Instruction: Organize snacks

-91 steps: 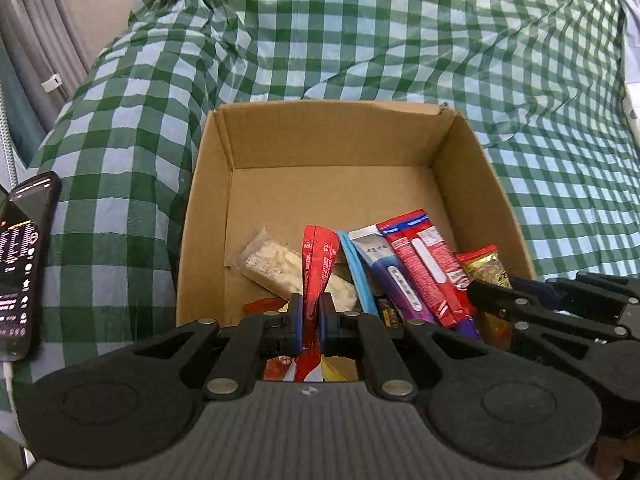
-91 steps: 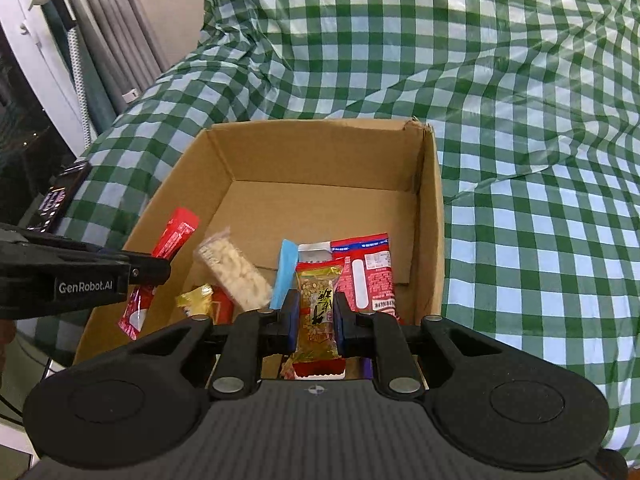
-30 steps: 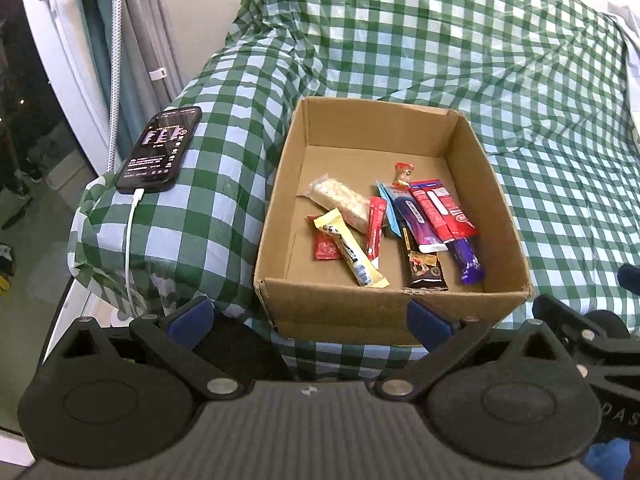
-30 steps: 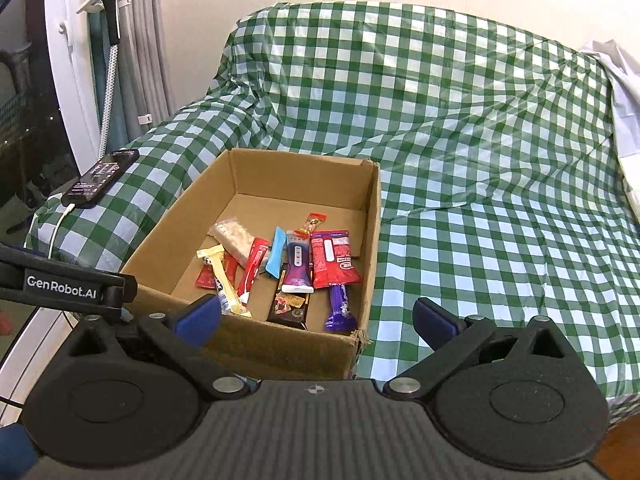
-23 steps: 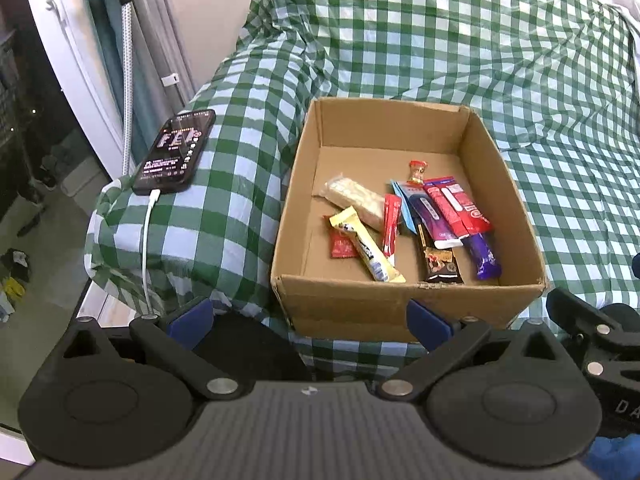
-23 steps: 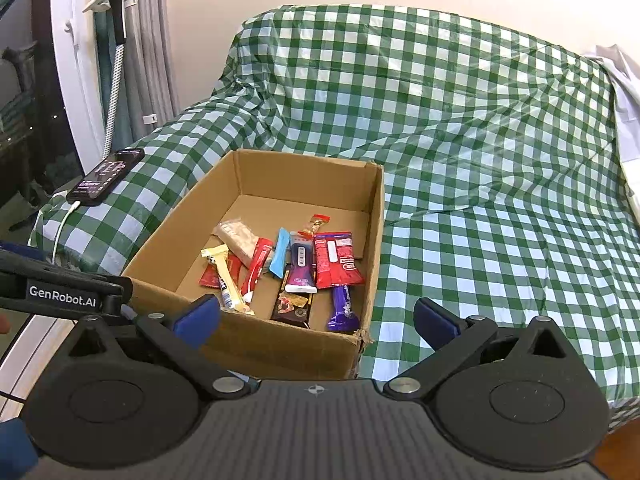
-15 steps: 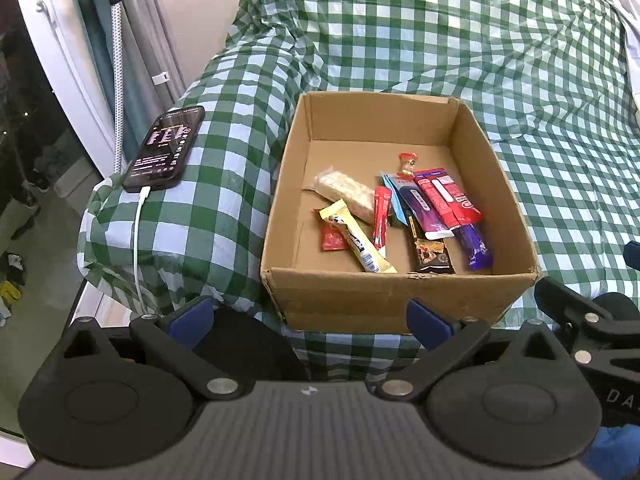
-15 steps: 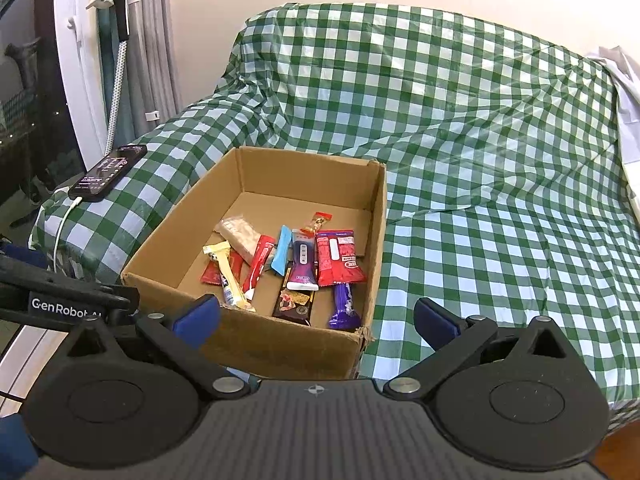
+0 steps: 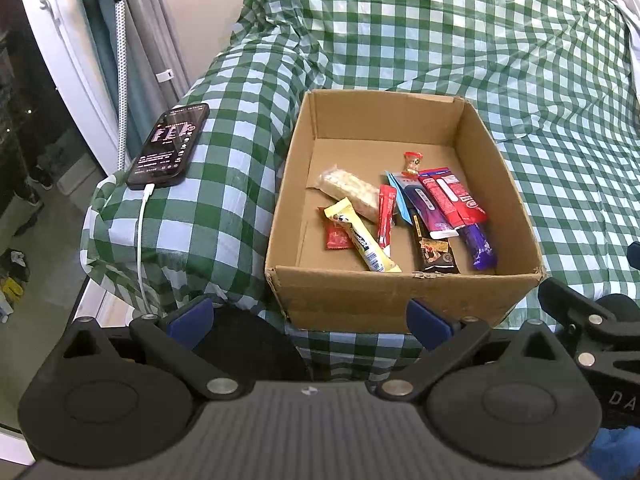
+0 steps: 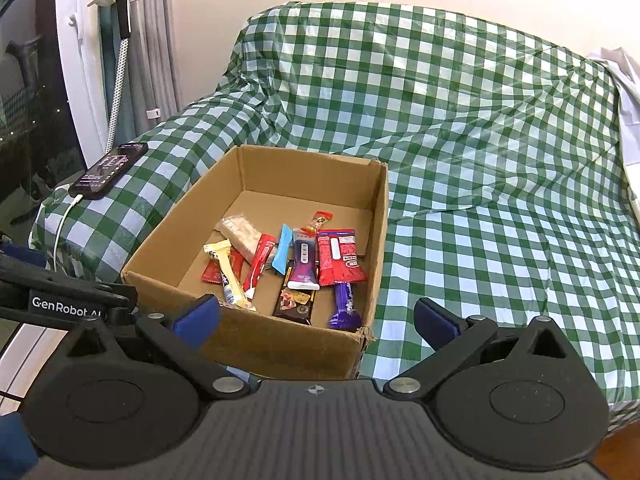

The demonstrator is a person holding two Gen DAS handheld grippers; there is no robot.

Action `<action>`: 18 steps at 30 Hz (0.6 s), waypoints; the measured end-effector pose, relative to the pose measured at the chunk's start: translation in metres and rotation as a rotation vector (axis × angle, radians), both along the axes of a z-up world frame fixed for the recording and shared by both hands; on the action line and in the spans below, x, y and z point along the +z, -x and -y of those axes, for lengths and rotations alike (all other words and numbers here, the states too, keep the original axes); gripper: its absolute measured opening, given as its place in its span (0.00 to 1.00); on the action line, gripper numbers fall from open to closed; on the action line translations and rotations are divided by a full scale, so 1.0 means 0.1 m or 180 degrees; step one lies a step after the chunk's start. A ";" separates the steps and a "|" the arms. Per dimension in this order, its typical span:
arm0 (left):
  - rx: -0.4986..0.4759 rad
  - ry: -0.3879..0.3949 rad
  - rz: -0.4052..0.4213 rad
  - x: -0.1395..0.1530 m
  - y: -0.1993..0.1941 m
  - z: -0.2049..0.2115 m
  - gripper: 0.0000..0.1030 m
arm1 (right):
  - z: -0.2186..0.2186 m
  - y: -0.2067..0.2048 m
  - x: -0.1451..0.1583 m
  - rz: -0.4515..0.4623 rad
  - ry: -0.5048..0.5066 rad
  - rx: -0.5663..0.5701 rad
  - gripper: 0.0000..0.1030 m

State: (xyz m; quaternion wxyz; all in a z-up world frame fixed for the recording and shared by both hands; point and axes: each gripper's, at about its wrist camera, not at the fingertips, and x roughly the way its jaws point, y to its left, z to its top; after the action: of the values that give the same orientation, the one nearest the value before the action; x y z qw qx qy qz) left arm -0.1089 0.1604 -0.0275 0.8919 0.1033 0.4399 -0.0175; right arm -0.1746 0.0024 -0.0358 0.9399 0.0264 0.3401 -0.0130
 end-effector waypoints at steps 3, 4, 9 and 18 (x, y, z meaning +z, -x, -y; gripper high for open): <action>-0.0001 -0.0001 -0.0005 0.00 0.00 0.00 1.00 | 0.00 0.00 0.00 -0.0001 0.0000 -0.0004 0.99; 0.0000 -0.0003 -0.0007 0.00 0.00 0.00 1.00 | 0.00 0.00 0.00 -0.0001 0.0000 -0.0005 0.99; 0.0013 -0.0012 -0.0015 0.00 0.00 0.01 1.00 | 0.00 0.00 0.00 -0.0001 0.0000 -0.0004 0.99; 0.0018 -0.0017 -0.0016 -0.02 0.00 0.00 1.00 | 0.00 0.00 0.00 -0.0004 -0.0002 -0.0004 0.99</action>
State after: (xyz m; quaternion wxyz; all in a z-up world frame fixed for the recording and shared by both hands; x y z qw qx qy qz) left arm -0.1094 0.1605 -0.0292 0.8906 0.1044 0.4425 -0.0141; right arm -0.1747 0.0028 -0.0354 0.9397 0.0268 0.3406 -0.0135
